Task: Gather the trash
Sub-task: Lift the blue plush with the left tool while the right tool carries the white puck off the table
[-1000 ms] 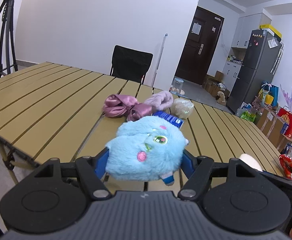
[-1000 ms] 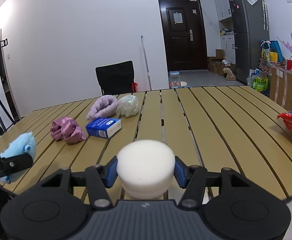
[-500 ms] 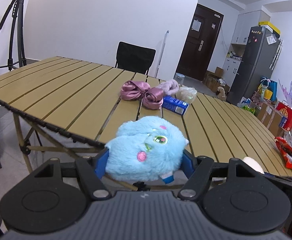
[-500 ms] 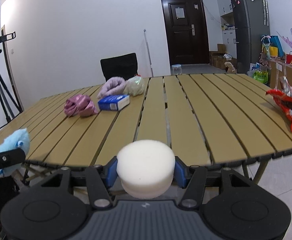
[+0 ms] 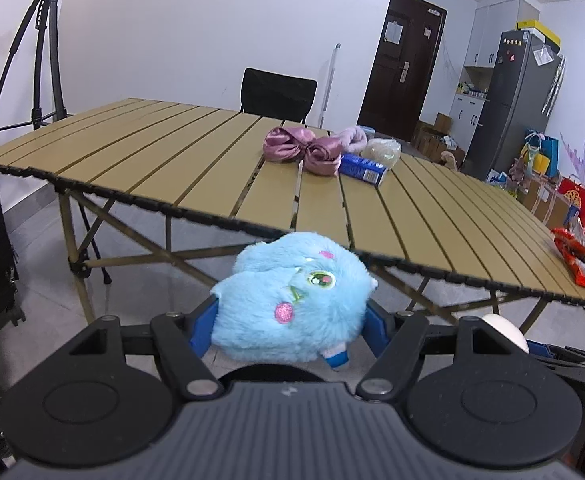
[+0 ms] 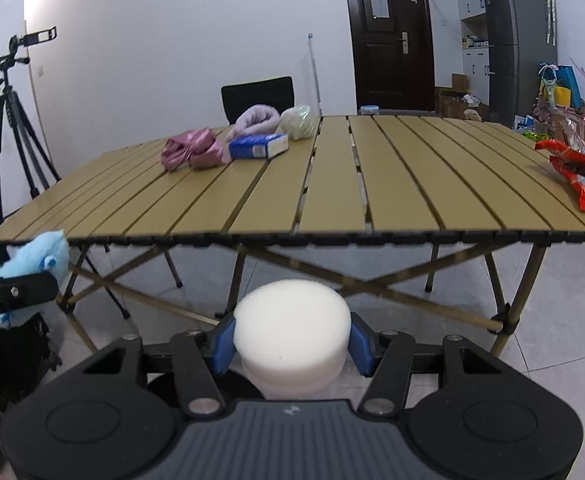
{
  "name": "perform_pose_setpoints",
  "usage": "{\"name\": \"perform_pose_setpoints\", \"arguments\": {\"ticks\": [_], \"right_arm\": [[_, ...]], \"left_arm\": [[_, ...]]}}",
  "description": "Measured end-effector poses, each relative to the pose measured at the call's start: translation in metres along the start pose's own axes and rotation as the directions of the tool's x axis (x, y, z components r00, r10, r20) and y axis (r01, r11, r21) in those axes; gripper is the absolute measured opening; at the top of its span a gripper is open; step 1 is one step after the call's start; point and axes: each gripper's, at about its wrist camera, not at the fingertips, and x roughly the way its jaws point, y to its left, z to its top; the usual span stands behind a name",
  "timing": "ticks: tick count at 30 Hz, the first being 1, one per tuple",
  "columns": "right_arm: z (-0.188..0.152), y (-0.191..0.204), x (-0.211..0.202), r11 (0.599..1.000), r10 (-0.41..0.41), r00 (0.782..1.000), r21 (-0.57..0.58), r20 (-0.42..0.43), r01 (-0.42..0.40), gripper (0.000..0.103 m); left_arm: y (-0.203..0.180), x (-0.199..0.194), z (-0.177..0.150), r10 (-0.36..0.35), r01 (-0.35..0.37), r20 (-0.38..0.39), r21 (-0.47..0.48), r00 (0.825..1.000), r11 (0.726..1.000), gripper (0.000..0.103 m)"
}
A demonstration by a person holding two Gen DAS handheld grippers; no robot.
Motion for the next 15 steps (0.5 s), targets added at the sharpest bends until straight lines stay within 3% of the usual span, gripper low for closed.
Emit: {"name": "perform_pose_setpoints", "arguments": {"ticks": [15], "right_arm": [[-0.050,0.020,-0.015,0.997,0.008,0.996,-0.071,-0.090,-0.014,0.056]], "left_arm": [[0.007,-0.023,-0.041,0.032,-0.029,-0.048,0.067,0.998,0.997,0.072]]}}
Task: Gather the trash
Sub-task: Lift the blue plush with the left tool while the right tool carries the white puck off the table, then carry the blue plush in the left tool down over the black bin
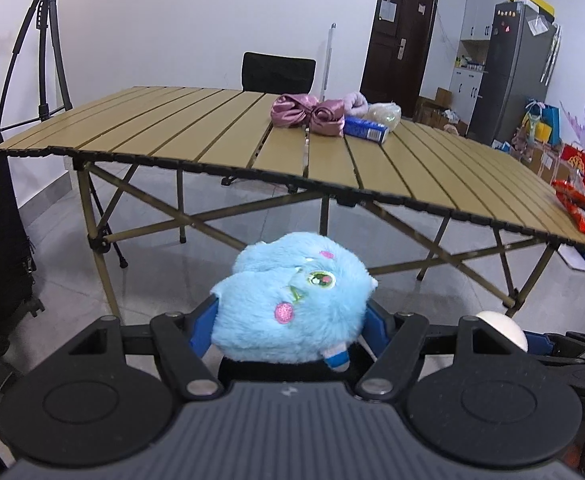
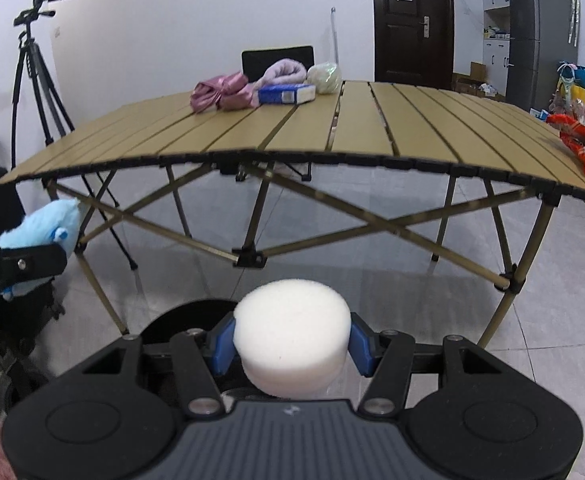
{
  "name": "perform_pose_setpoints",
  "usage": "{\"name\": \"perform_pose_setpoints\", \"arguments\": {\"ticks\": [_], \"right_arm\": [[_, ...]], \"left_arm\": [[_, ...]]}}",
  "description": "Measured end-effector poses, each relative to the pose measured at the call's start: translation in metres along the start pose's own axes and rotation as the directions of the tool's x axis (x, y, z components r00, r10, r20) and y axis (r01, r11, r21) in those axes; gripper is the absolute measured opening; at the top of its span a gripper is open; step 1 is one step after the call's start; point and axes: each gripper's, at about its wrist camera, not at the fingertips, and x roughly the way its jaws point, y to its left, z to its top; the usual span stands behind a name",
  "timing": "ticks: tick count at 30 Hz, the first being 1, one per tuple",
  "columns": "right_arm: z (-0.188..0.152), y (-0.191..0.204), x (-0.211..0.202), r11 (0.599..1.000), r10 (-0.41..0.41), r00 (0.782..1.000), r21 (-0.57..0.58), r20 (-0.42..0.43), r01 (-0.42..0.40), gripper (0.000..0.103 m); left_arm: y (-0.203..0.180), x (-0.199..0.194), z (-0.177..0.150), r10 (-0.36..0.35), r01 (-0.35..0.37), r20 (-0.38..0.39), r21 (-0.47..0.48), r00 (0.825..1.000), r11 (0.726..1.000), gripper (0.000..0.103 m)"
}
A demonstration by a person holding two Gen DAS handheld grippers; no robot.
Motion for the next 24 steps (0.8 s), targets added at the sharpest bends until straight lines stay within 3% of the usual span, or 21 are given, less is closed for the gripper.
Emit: {"name": "perform_pose_setpoints", "arguments": {"ticks": [13,24], "right_arm": [[-0.041,0.017,0.004,0.997,-0.006,0.995,-0.073,-0.103,-0.002,0.056],[-0.082,0.022,0.017,0.994,-0.007,0.975,-0.109,-0.223,-0.018,0.055]], "left_arm": [[0.013,-0.006,-0.033,0.029,-0.026,-0.060,0.051,0.998,0.998,0.072],[0.026,-0.006,-0.064,0.044,-0.032,-0.129,0.089,0.991,0.996,0.072]]}}
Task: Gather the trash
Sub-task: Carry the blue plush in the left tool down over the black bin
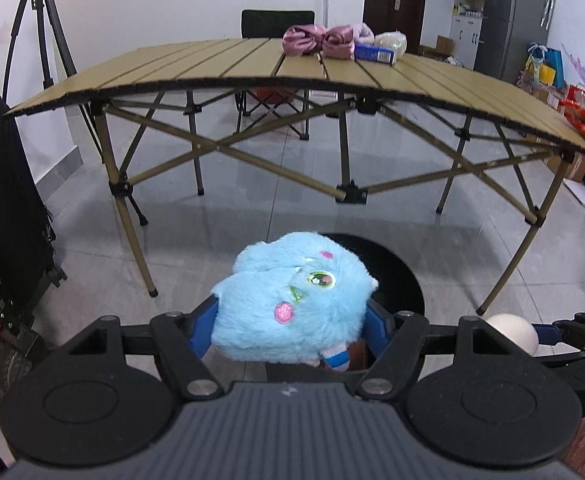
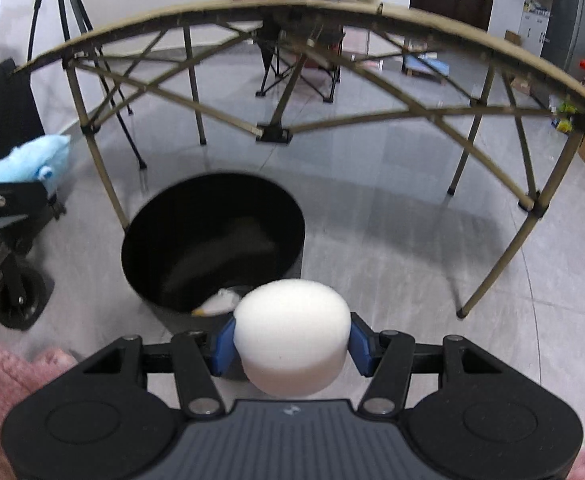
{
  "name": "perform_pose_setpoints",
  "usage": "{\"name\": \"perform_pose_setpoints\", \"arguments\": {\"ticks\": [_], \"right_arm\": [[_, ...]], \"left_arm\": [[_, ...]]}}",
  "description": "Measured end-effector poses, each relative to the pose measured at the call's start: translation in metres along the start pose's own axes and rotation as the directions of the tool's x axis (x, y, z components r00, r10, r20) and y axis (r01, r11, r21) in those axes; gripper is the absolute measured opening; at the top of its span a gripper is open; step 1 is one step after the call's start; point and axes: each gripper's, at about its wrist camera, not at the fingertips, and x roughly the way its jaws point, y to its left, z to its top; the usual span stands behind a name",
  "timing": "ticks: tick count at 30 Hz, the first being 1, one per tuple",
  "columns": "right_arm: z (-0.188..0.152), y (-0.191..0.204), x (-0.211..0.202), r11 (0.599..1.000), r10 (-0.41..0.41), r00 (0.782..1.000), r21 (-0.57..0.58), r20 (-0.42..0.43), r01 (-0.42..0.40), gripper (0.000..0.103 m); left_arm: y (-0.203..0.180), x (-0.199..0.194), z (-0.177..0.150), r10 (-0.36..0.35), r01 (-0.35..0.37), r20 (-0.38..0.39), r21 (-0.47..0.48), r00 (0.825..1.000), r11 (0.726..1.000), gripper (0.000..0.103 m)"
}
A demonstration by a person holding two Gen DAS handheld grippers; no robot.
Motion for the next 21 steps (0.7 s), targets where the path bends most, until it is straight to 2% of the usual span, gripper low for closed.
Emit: {"name": "perform_pose_setpoints", "arguments": {"ticks": [9,21], "right_arm": [[-0.018,-0.011,0.015,1.000,-0.014,0.998,0.020,-0.065,0.015,0.055],[-0.022,-0.021,0.024,0.998,-0.017,0.995,0.051,-0.098,0.022,0.055]], "left_arm": [[0.005,0.009,-0.010,-0.007,0.007,-0.056,-0.013,0.998,1.000,0.072],[0.000,0.017,-0.012,-0.022,0.021,-0.092,-0.010,0.996,1.000,0.072]]}}
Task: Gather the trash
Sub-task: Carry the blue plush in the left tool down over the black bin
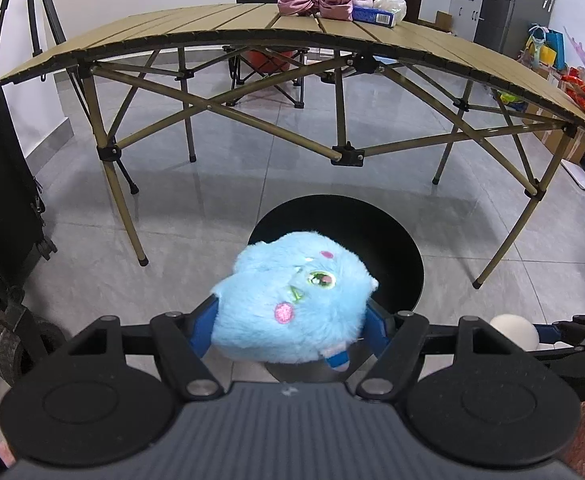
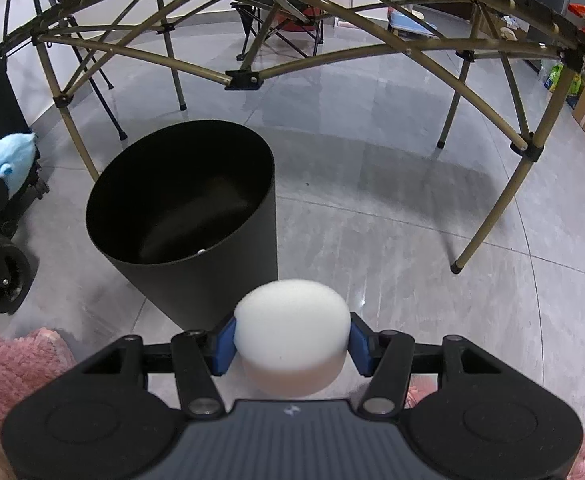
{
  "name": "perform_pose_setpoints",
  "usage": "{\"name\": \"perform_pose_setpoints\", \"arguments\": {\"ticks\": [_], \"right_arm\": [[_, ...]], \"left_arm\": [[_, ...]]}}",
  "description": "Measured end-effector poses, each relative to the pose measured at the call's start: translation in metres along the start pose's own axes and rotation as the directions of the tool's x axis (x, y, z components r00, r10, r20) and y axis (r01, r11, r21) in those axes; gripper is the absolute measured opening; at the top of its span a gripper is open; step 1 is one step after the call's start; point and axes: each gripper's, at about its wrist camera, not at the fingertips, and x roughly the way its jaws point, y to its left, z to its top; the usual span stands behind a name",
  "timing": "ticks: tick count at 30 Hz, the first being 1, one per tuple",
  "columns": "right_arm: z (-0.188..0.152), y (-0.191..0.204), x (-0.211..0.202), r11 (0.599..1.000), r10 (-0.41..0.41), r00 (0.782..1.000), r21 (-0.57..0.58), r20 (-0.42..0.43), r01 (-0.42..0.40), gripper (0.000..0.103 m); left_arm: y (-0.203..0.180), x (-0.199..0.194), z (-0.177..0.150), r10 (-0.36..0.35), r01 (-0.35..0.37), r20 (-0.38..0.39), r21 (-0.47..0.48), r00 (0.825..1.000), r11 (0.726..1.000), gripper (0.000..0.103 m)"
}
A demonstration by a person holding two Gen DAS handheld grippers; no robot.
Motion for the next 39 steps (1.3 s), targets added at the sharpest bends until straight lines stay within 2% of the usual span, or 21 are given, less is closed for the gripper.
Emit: {"name": "perform_pose_setpoints", "arguments": {"ticks": [26,39], "right_arm": [[0.000,-0.015,0.009,0.999,-0.013,1.000,0.046,-0.012,0.014,0.055],[0.007,-0.016,0.019,0.998,-0.019,1.000,0.061,-0.018,0.020,0.055]], "left_arm": [[-0.006,0.022,0.005,0.014,-0.016,-0.121,-0.020,0.993,1.000,0.072],[-0.024,0.048,0.024,-0.006,-0.002,-0.187,-0.044,0.982,0.999,0.072]]}}
